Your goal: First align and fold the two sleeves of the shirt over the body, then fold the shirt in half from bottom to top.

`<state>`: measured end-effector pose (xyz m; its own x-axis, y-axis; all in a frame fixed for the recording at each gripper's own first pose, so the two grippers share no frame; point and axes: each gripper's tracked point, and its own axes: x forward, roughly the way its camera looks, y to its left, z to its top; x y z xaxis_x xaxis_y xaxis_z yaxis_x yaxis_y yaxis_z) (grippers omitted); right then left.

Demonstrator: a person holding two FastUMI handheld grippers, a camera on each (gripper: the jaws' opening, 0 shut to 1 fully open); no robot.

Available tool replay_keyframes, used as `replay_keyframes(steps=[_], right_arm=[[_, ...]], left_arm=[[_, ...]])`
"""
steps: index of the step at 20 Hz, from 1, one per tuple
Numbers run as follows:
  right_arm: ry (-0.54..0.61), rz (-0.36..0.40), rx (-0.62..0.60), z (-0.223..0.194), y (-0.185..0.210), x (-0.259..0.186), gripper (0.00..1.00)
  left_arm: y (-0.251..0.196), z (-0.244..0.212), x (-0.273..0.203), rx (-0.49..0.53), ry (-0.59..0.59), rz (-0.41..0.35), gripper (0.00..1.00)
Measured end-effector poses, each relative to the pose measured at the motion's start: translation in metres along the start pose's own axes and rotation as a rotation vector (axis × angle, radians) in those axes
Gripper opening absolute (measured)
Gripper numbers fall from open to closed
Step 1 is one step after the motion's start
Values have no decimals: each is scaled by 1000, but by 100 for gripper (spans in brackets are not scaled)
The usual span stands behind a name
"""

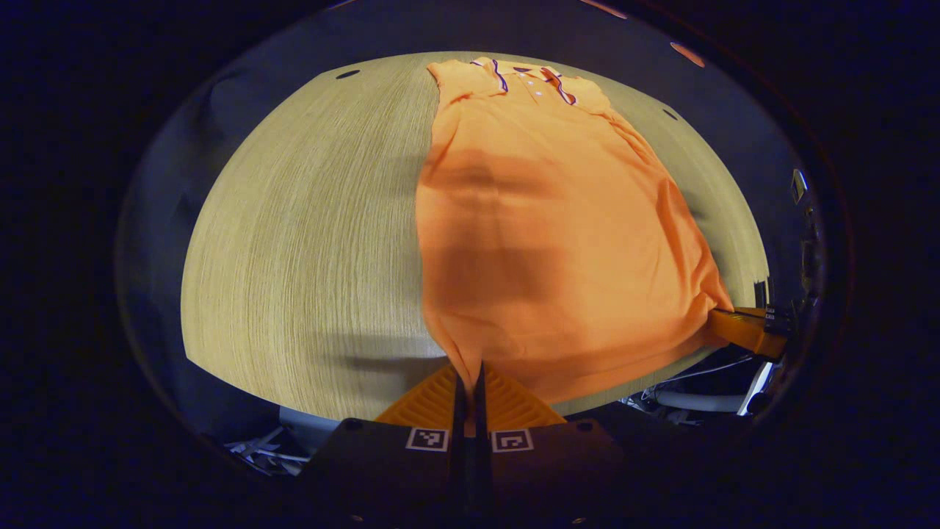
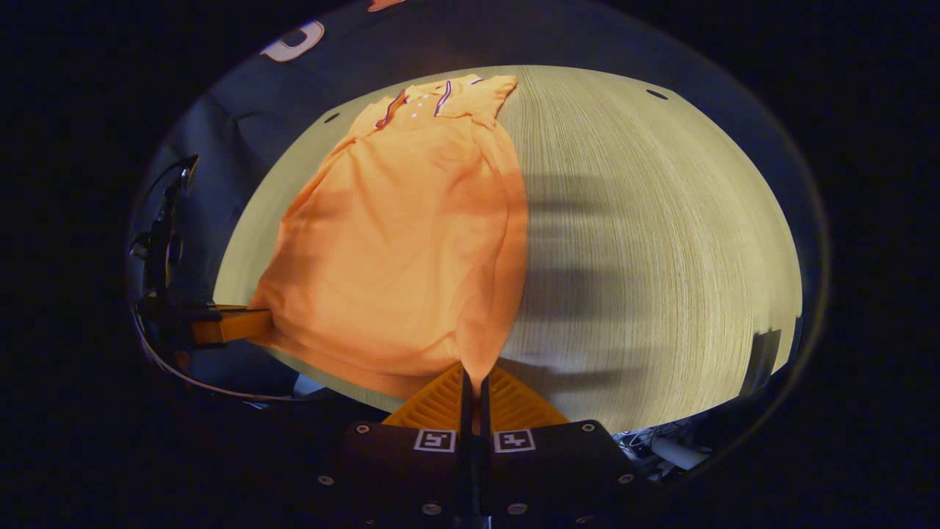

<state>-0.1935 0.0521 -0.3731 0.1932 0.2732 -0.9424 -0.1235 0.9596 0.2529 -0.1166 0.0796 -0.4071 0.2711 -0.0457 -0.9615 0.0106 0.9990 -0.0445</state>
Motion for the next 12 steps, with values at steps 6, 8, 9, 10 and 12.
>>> replay_keyframes(steps=[6, 8, 9, 10, 12], right_arm=[[-43, 78, 11, 15, 10, -8, 5], [-56, 126, 20, 19, 17, -9, 5], [-51, 147, 32, 20, 21, -7, 5], [-56, 162, 38, 21, 22, -7, 5], [-86, 209, 58, 29, 30, -12, 5]], left_arm=[[-3, 19, -12, -72, -61, -62, 7], [-3, 25, -17, -95, -80, -79, 7], [-5, 27, -17, -93, -83, -86, 7], [-3, 29, -19, -92, -92, -74, 7], [-6, 36, -21, -86, -109, -75, 7]])
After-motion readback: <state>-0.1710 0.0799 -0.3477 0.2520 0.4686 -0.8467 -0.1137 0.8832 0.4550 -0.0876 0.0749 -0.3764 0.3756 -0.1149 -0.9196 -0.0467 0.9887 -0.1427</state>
